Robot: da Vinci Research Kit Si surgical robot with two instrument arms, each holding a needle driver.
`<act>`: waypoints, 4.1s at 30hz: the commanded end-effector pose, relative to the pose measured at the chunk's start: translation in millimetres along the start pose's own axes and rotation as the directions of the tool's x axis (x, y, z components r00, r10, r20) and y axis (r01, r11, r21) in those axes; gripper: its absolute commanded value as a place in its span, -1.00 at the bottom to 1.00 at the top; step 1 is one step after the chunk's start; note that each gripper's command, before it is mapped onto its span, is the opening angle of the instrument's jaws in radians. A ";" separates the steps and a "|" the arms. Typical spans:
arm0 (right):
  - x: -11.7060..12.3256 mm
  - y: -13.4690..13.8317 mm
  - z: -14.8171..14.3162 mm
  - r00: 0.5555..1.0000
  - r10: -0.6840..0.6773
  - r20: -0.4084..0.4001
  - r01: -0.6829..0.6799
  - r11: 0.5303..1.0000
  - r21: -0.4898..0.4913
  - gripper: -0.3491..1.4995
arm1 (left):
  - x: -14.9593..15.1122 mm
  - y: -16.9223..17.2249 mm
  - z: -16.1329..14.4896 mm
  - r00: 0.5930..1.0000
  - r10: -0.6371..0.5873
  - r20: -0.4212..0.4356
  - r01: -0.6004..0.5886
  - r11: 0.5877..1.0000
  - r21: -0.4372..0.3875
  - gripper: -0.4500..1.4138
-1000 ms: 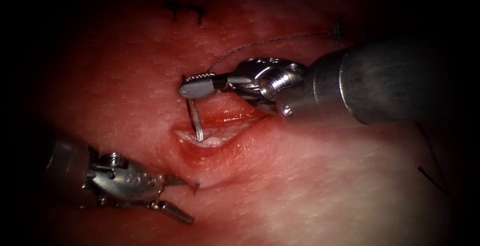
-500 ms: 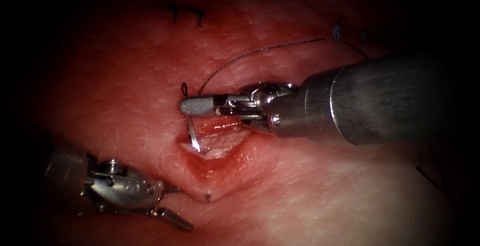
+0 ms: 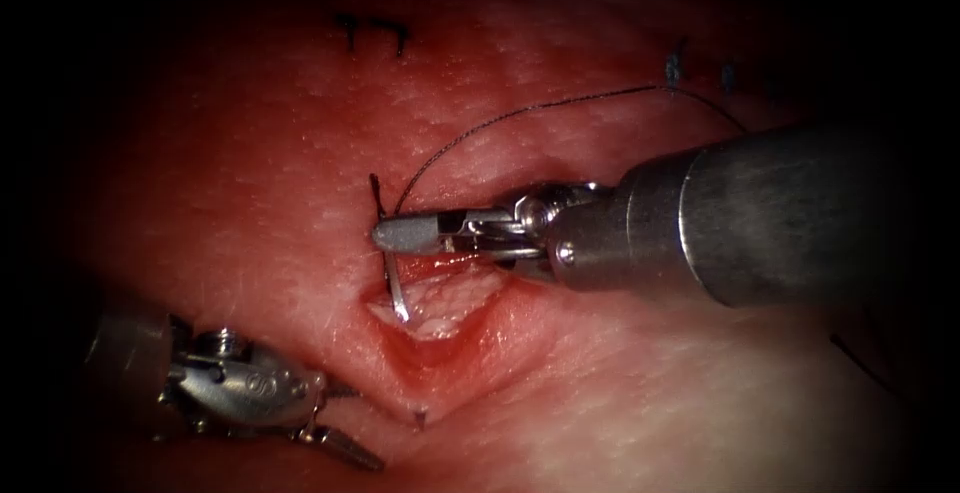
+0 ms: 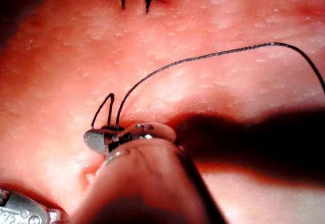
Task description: Wound Closure
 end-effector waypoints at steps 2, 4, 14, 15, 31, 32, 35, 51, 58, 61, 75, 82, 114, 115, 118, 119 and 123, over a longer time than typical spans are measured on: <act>-0.6 1.1 1.2 1.000 0.018 0.014 -0.018 1.000 0.000 -1.00 | 0.6 -0.7 0.9 1.000 -0.001 -0.001 0.001 1.000 0.003 0.14; -1.1 1.6 1.4 0.999 0.033 0.028 -0.033 0.999 -0.003 -1.00 | 0.6 -0.7 0.9 1.000 -0.001 -0.001 0.001 1.000 0.003 0.14; -0.2 1.2 0.8 0.998 -0.002 -0.064 0.002 1.000 0.002 -1.00 | 0.6 -0.7 0.9 1.000 0.004 -0.001 -0.004 1.000 0.003 0.14; 0.2 1.1 0.5 0.994 -0.026 -0.109 0.026 1.000 0.004 -1.00 | 0.6 -0.7 0.8 1.000 0.004 -0.001 -0.004 1.000 0.003 0.14; 11.2 -6.4 -10.1 0.525 -0.744 -0.414 0.743 0.638 -0.204 0.47 | 0.5 -0.8 0.9 1.000 0.004 -0.001 -0.004 1.000 0.002 0.14; 12.4 -6.1 -9.6 0.527 -0.759 -0.382 0.755 0.625 -0.201 0.53 | 0.6 -0.8 0.9 1.000 0.004 -0.001 -0.004 1.000 0.002 0.14; 14.8 -4.5 -8.3 0.535 -0.772 -0.343 0.754 0.619 -0.219 0.64 | 0.6 -0.9 0.8 1.000 0.004 -0.001 -0.004 1.000 0.002 0.14; 18.5 0.2 -4.7 0.596 -0.734 -0.325 0.709 0.671 -0.216 -0.36 | 0.7 -0.8 0.7 1.000 0.006 -0.002 -0.006 1.000 0.004 0.14; 18.8 0.9 -5.7 0.860 -0.310 -0.406 0.281 0.951 -0.132 -1.00 | 0.7 -0.8 0.7 1.000 0.005 -0.002 -0.005 1.000 0.004 0.14; 18.3 1.3 -5.5 0.876 -0.248 -0.414 0.226 0.969 -0.102 -1.00 | 0.7 -0.8 0.7 1.000 0.005 -0.002 -0.005 1.000 0.004 0.14; 11.5 -1.4 0.6 0.903 0.032 -0.428 0.056 0.980 0.193 -1.00 | 0.7 -0.7 0.8 1.000 0.006 -0.002 -0.006 1.000 0.003 0.14; 8.6 -0.3 3.0 0.882 0.068 -0.466 0.015 0.985 0.173 -1.00 | 0.7 -0.7 0.8 1.000 0.006 -0.002 -0.006 1.000 0.004 0.14; 11.8 0.1 -14.3 0.603 -0.423 -0.676 0.395 0.895 -0.208 0.38 | -4.2 -3.3 -4.0 0.826 0.301 0.476 -0.241 0.953 -0.185 0.03; 11.7 0.3 -14.4 0.602 -0.424 -0.676 0.394 0.895 -0.210 0.35 | -4.5 -3.2 -3.9 0.804 0.305 0.511 -0.235 0.951 -0.199 0.03; 11.2 0.5 -14.1 0.601 -0.428 -0.675 0.395 0.893 -0.215 0.28 | -5.3 -3.1 -3.3 0.754 0.305 0.582 -0.224 0.952 -0.210 0.01; 11.1 0.7 -13.8 0.597 -0.430 -0.677 0.396 0.892 -0.217 0.26 | -5.6 -3.1 -2.7 0.733 0.307 0.606 -0.225 0.951 -0.211 0.01; 11.1 1.1 -12.9 0.592 -0.435 -0.678 0.395 0.890 -0.226 0.18 | -6.2 -3.1 -1.7 0.697 0.312 0.645 -0.219 0.950 -0.222 0.01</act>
